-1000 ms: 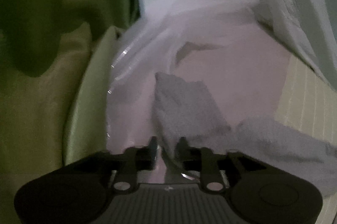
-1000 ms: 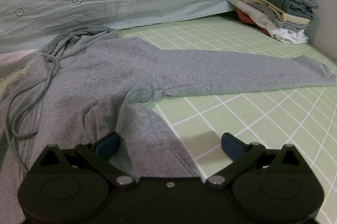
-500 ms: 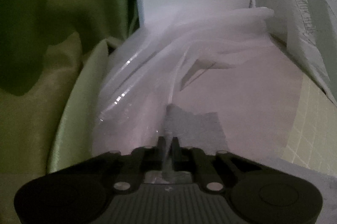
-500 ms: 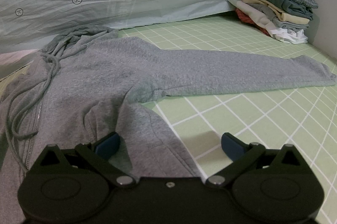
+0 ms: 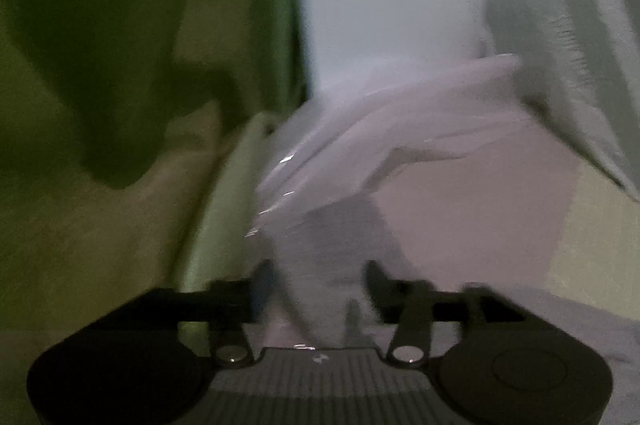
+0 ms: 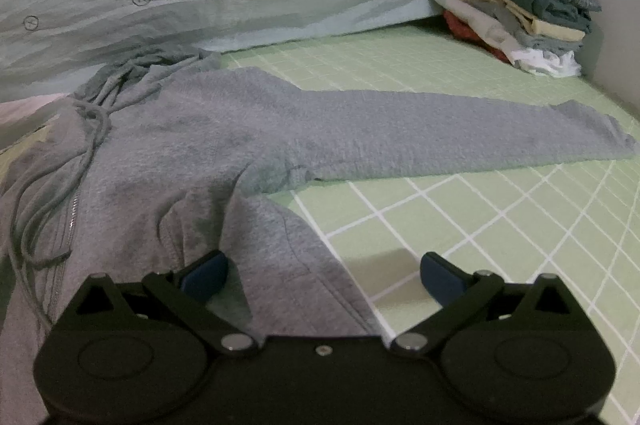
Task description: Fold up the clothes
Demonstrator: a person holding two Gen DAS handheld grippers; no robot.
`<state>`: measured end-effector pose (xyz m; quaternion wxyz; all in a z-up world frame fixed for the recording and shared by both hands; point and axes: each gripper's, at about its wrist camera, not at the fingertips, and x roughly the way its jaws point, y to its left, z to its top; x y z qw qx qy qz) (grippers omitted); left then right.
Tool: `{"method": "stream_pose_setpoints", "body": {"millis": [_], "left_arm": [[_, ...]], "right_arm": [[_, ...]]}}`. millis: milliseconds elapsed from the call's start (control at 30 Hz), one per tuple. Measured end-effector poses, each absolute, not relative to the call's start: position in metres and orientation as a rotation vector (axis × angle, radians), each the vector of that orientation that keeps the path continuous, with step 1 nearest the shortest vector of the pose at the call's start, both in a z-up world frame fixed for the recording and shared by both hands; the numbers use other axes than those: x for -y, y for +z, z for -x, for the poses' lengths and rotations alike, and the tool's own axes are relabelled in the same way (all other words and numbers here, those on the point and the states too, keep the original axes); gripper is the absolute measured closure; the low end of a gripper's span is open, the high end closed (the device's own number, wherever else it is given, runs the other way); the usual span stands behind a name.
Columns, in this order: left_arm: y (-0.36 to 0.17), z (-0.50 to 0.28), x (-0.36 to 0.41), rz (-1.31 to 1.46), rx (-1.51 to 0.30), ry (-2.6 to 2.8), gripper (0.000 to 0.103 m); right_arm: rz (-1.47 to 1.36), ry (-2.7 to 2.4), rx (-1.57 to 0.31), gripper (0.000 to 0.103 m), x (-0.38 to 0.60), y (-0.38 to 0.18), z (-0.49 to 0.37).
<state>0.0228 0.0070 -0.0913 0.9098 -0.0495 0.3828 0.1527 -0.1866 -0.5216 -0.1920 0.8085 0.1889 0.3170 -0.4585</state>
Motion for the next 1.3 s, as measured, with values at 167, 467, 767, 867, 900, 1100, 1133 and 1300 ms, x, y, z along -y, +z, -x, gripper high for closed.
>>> {"method": "stream_pose_setpoints", "body": {"millis": [167,467,767,867,900,1100,1133,1300], "left_arm": [[-0.08,-0.022,0.039,0.007,-0.745,0.17,0.022],[-0.085,0.017,0.153,-0.081,-0.812,-0.125,0.021],[-0.09,0.101,0.249,-0.18,-0.814,-0.18,0.02],[-0.09,0.127,0.275,-0.185,-0.827,-0.15,0.02],[-0.089,0.137,0.284,-0.185,-0.827,-0.14,0.02],[-0.085,0.18,0.338,-0.181,-0.827,-0.119,0.018],[-0.086,0.186,0.346,-0.175,-0.835,-0.115,0.018],[-0.09,0.205,0.384,-0.187,-0.856,-0.119,0.017]], "right_arm": [[-0.458,-0.948,-0.752,0.0,0.535,-0.185,0.184],[-0.406,-0.926,-0.693,0.0,0.564,-0.162,0.197],[-0.318,-1.029,-0.788,0.0,0.678,-0.168,0.232],[-0.307,-1.065,-0.802,0.0,0.718,-0.17,0.252],[-0.292,-1.081,-0.806,0.0,0.732,-0.171,0.261],[-0.266,-1.186,-0.831,0.0,0.811,-0.18,0.329],[-0.257,-1.202,-0.832,0.0,0.821,-0.18,0.341],[-0.277,-1.22,-0.802,0.0,0.86,-0.187,0.392]]}}
